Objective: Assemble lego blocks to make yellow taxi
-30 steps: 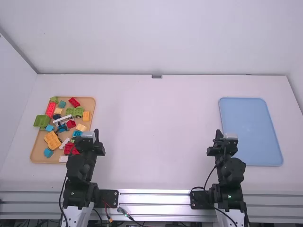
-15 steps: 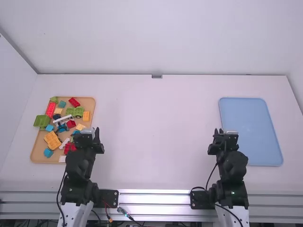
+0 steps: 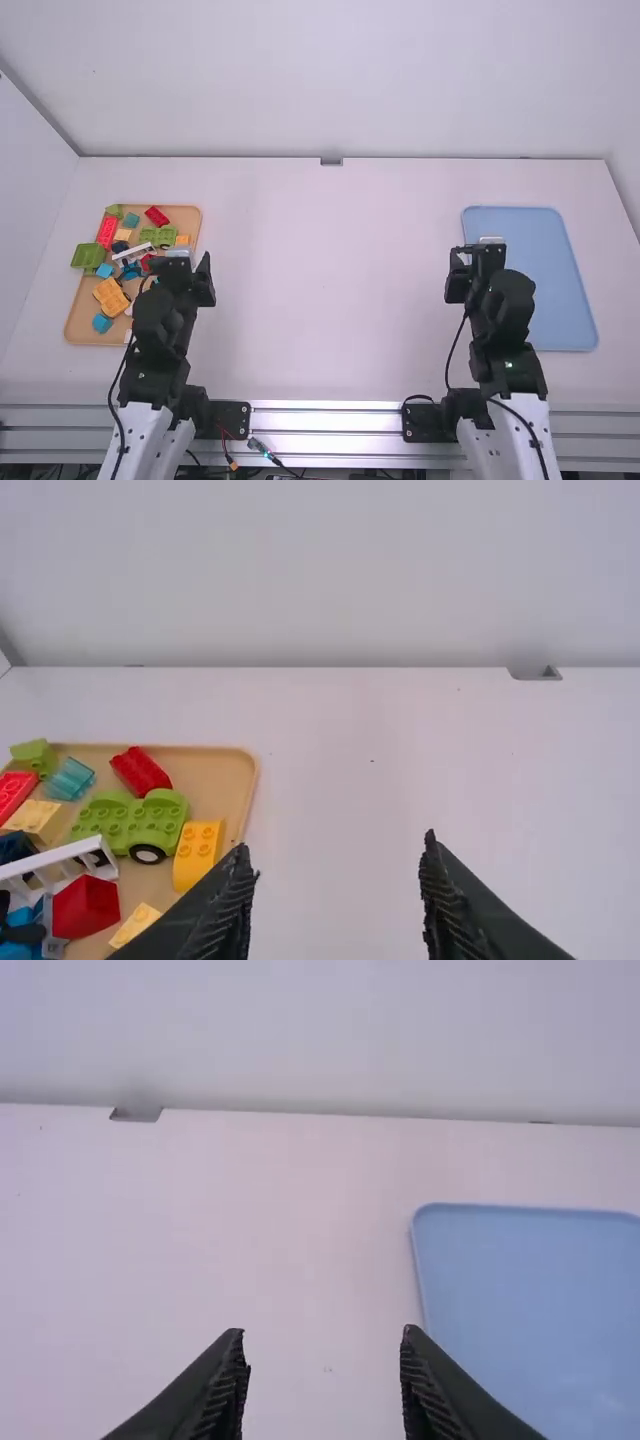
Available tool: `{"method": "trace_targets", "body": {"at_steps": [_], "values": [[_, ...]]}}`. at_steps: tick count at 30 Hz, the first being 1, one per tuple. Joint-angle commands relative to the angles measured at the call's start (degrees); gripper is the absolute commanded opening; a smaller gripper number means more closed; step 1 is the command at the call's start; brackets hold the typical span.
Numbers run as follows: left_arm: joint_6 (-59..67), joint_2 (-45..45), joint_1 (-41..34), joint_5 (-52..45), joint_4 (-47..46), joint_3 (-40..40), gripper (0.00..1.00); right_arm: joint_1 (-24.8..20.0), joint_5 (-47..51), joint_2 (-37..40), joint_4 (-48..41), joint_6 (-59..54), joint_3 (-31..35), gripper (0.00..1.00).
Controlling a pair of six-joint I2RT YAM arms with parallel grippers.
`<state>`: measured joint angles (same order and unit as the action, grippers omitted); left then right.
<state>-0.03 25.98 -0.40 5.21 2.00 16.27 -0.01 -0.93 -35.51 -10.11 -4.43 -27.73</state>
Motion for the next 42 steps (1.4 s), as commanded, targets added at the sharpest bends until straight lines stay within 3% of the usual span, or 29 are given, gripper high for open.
{"method": "trace_targets", "body": {"at_steps": [1,7,13,22,30,36,42], "values": [[0.45,2.69,-0.58,1.94,0.08,3.22,0.44,0.19,0.14,-3.5,-0.46,-1.04,-4.82,0.45],[-5.83,11.37,-0.65,15.24,-0.26,9.05,0.58,1.91,0.05,-14.91,-3.31,-2.74,-14.25,0.58],[-9.86,19.47,4.49,15.36,-9.65,18.2,0.69,3.94,-0.11,-24.87,-4.72,-6.07,-22.5,0.69],[-14.16,32.98,21.59,7.64,-27.43,32.95,0.84,5.71,1.33,-37.88,-7.74,-9.93,-33.27,0.84],[-8.36,43.78,36.72,-1.85,-36.89,40.23,0.93,6.35,1.39,-46.02,-9.35,-11.49,-40.01,0.94],[-3.8,54.2,46.74,-6.41,-38.06,42.72,0.98,6.74,1.41,-49.68,-8.45,-12.15,-43.03,0.98],[3.91,66.03,51.98,-12.13,-35.47,45.57,0.99,7.69,1.01,-50.71,-8.0,-12.37,-43.89,0.99]]}}
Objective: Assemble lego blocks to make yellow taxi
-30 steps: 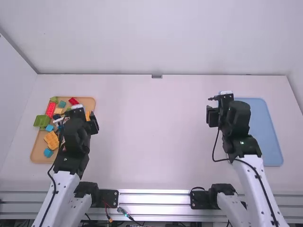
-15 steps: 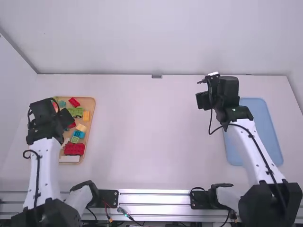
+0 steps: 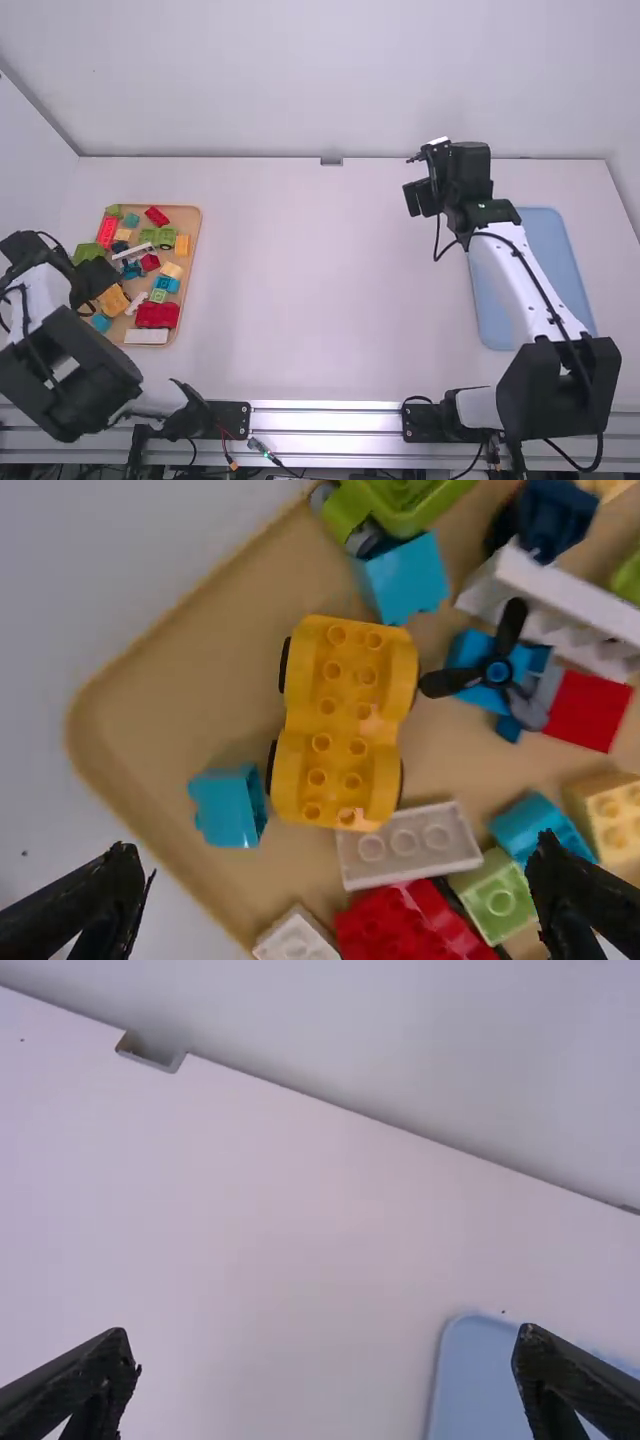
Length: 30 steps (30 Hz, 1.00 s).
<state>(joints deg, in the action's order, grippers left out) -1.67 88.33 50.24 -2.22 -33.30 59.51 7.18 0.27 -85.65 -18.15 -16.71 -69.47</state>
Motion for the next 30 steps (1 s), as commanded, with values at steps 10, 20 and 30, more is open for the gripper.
{"method": "trace_targets", "body": {"at_steps": [10,20,30], "values": [[10.56,18.05,1.7,-5.97,-4.24,12.74,0.88,0.37,-0.22,-0.57,0.11,0.37,-2.14,0.99],[10.12,21.59,0.83,-5.68,-3.98,12.72,0.85,0.5,-0.22,-0.57,0.42,0.39,-2.14,0.99],[5.53,21.59,-4.98,2.25,-2.86,10.34,0.86,1.16,-0.22,-0.57,-0.24,0.35,-2.14,0.99]]}}
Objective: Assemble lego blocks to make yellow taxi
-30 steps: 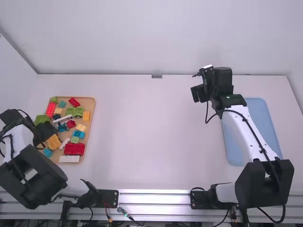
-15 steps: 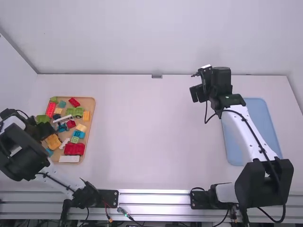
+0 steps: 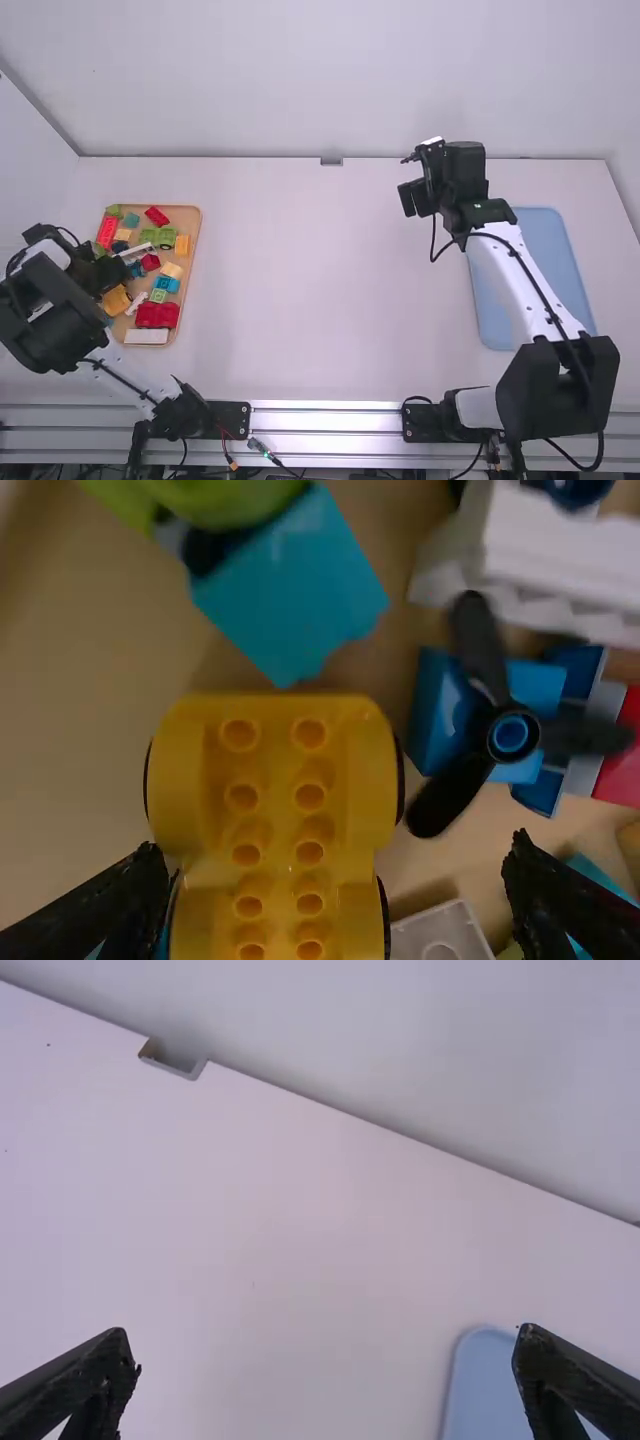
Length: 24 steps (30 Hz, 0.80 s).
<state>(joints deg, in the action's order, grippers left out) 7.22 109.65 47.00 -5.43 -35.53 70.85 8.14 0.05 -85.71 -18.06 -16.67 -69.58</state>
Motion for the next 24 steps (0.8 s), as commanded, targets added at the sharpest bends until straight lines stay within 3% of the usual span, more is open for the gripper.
{"method": "trace_targets", "body": {"at_steps": [1,4,15,24], "values": [[-4.83,0.28,-2.23,7.72,-1.18,-1.07,0.86,0.09,0.02,-0.5,-0.37,0.31,-2.03,0.99],[-7.04,0.28,-3.72,11.63,-2.78,-1.07,0.83,0.07,0.0,-0.5,-0.35,0.33,-2.03,0.99],[-9.38,0.26,-2.82,12.48,-4.96,-1.18,0.81,0.07,0.0,-0.5,0.31,0.33,-2.03,0.99],[-10.49,-1.38,-2.82,12.35,-1.75,-3.85,0.87,0.15,0.0,-0.5,0.94,0.31,-2.03,0.99]]}}
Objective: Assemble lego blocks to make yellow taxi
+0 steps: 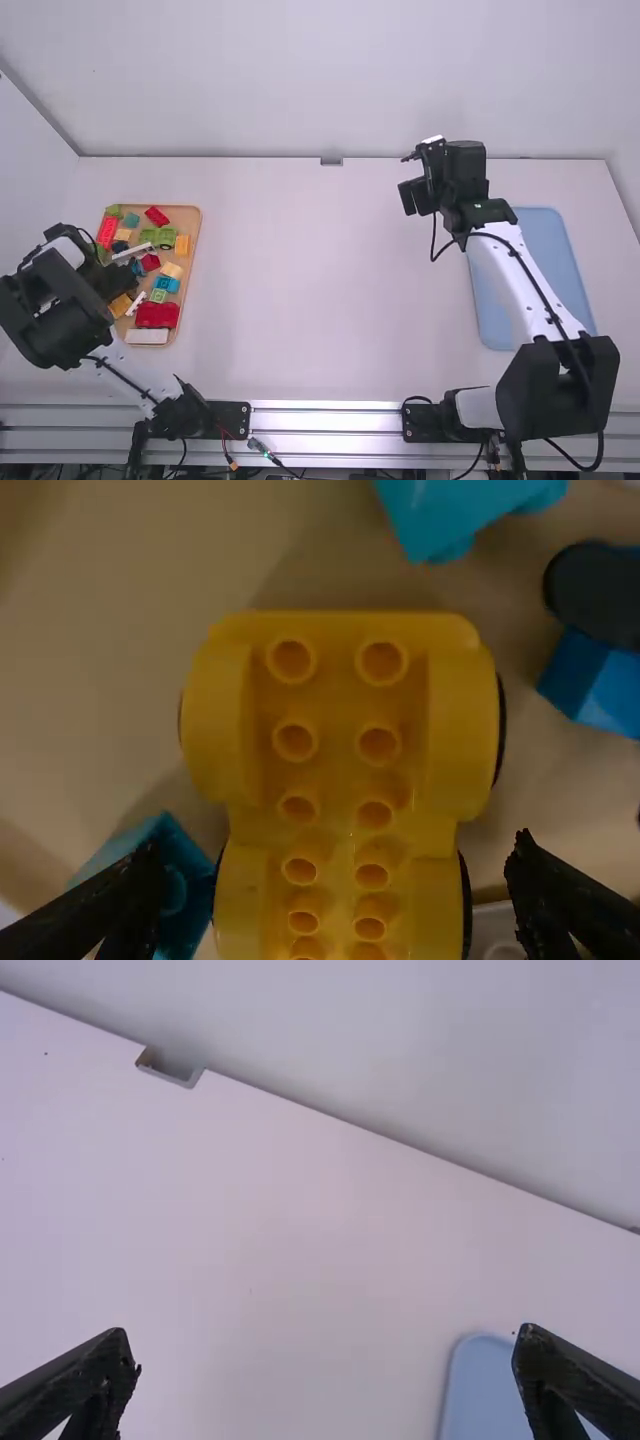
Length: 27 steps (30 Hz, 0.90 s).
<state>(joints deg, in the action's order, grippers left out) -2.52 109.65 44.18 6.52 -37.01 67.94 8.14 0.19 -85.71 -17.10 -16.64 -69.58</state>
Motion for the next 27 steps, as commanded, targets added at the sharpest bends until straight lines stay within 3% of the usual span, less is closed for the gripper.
{"method": "trace_targets", "body": {"at_steps": [1,10,12,15,19,25,27], "values": [[-0.7,-1.38,-0.35,0.09,0.39,-1.75,0.87,0.17,-0.11,-0.5,0.0,0.28,-2.03,0.99],[-0.87,-1.38,-0.31,-4.55,5.64,-6.75,0.79,0.15,-0.13,-0.5,0.22,0.26,-2.03,0.99],[-1.14,-1.38,-0.35,-4.13,6.4,-7.54,0.66,0.17,-0.13,-0.5,0.22,0.26,-2.03,0.99],[-1.18,-1.38,-0.26,-4.13,6.73,-7.74,0.55,0.15,-0.13,-0.5,0.22,0.28,-2.03,0.99],[-2.67,-1.46,-0.37,-4.13,6.71,-7.13,0.5,0.17,-0.13,-0.5,0.22,0.26,-2.03,0.99],[-6.82,-2.71,-0.11,-4.13,7.13,-5.14,0.21,0.17,-0.13,-0.5,-0.02,0.28,-2.03,0.99],[-8.87,-4.94,-0.68,-4.09,7.76,-4.48,0.02,0.17,-0.11,-0.5,-0.02,0.28,-2.03,0.99]]}}
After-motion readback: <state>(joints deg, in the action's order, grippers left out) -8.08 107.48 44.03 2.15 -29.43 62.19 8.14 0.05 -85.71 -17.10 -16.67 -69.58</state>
